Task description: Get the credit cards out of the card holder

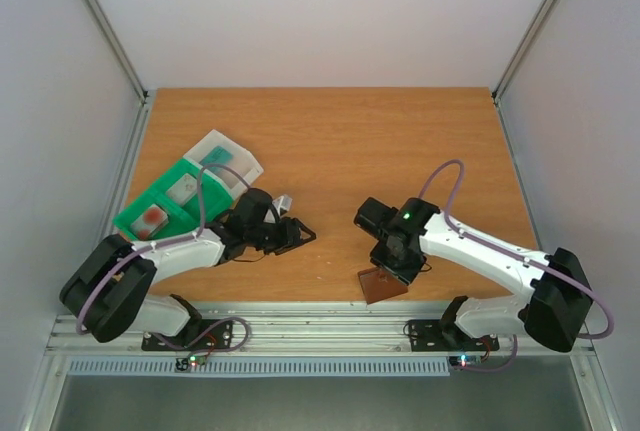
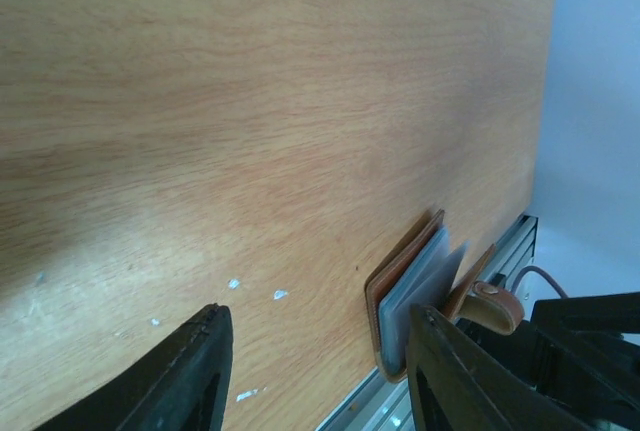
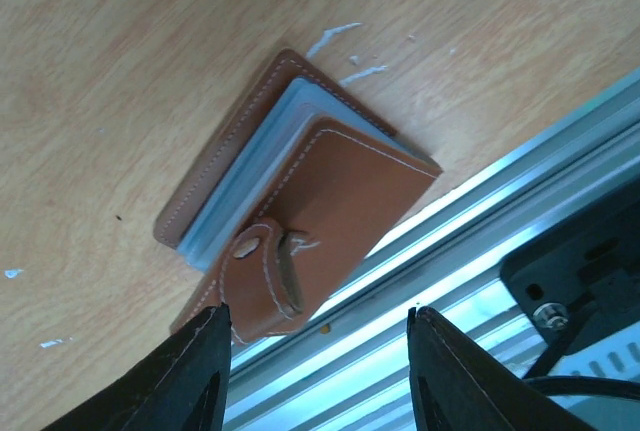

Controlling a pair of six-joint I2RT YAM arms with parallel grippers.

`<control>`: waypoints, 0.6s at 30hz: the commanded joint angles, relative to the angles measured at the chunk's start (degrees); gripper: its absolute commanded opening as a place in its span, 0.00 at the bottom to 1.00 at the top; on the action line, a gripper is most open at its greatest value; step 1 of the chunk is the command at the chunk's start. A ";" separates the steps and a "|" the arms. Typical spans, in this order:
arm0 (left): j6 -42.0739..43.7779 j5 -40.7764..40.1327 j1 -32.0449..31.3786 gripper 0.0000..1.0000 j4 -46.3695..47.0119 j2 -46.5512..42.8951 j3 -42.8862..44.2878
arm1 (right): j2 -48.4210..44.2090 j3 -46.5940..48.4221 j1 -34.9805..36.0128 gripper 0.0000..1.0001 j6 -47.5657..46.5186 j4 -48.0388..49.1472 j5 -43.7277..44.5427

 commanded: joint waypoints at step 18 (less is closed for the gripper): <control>2.42 -1.70 -0.25 0.49 -3.40 -3.50 -2.29 | 8.82 -1.19 0.45 0.05 -2.90 10.96 -1.65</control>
